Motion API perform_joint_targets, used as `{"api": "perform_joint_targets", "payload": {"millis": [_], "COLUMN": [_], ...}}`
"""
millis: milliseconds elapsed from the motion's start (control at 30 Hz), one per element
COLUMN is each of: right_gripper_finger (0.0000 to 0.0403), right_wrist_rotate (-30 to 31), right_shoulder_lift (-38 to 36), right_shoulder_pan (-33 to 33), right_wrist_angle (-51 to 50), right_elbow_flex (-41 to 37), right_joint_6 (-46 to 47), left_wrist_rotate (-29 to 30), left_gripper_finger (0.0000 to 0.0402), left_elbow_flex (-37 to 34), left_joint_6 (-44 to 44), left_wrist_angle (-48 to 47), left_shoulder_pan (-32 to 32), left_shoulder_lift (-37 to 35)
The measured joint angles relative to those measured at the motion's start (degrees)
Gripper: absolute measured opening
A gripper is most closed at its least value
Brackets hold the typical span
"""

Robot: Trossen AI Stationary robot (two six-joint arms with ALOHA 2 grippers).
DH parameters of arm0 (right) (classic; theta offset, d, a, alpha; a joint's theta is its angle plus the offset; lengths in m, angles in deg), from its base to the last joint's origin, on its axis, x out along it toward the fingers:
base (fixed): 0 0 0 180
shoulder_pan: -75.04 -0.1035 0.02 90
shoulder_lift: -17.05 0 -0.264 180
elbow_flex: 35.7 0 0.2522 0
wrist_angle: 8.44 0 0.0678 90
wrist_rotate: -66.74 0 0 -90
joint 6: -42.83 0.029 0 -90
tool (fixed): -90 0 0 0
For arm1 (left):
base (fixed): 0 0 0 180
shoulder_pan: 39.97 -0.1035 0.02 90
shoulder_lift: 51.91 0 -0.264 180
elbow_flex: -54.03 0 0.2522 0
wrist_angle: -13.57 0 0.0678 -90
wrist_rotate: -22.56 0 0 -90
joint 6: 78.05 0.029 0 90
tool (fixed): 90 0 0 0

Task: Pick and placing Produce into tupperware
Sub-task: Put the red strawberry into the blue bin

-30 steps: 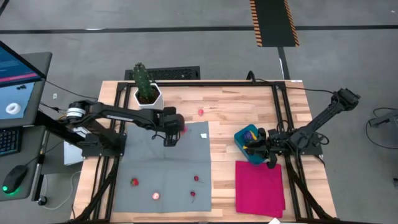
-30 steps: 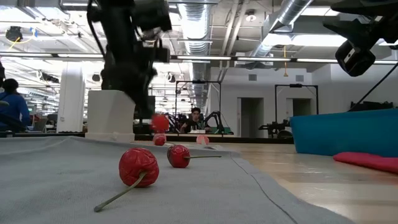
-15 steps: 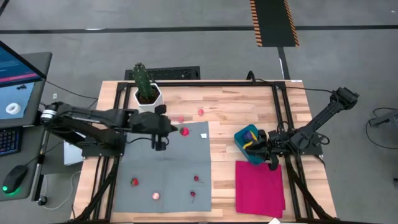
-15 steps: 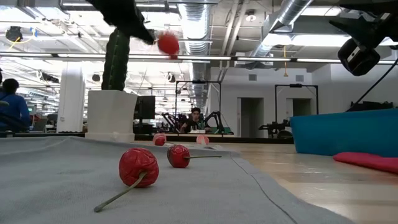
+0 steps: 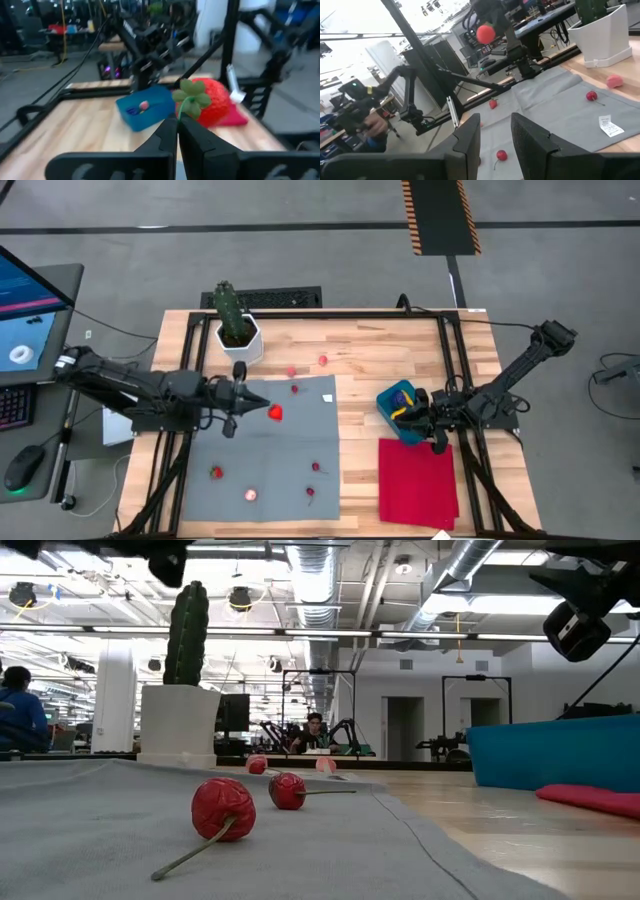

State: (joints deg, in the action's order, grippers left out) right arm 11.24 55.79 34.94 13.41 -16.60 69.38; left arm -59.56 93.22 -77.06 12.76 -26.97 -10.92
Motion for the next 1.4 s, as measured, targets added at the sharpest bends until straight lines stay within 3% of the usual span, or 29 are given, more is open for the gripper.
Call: {"api": "perform_joint_targets", "payload": {"millis": [100,367,500,900,1067,1233,1400], "right_gripper_finger": [0.0131,0.0131,0.0131,0.0131,0.0131,0.0131,0.0131], "right_wrist_rotate": [0.1,0.2,0.2,1.8,1.8,1.8,1.8], "right_shoulder_lift": [0.0,0.0,0.0,0.0,0.0,0.0,0.0], "right_shoulder_pan": [0.0,0.0,0.0,0.0,0.0,0.0,0.0], "right_wrist_angle": [0.0,0.0,0.0,-0.2,-1.2,-2.6,-2.5], "right_elbow_flex": [0.0,0.0,0.0,0.0,0.0,0.0,0.0], "right_joint_6": [0.0,0.0,0.0,0.0,0.0,0.0,0.0], "left_wrist_rotate": [0.2,8.9,7.8,9.4,10.3,9.7,22.4], "left_gripper_finger": [0.0,0.0,0.0,0.0,0.0,0.0,0.0], "left_elbow_flex": [-5.9,-21.5,-24.8,-24.1,-24.1,-24.0,-24.0], "left_joint_6": [-2.6,-3.6,-4.5,-18.6,-15.5,-8.0,-8.7], "left_wrist_angle": [7.9,39.5,47.9,54.5,54.2,47.5,39.6], "left_shoulder_pan": [2.3,7.7,7.9,8.0,7.9,7.9,7.8], "left_shoulder_lift": [-2.2,-2.3,-2.4,-2.4,-2.4,-2.4,-2.4]}}
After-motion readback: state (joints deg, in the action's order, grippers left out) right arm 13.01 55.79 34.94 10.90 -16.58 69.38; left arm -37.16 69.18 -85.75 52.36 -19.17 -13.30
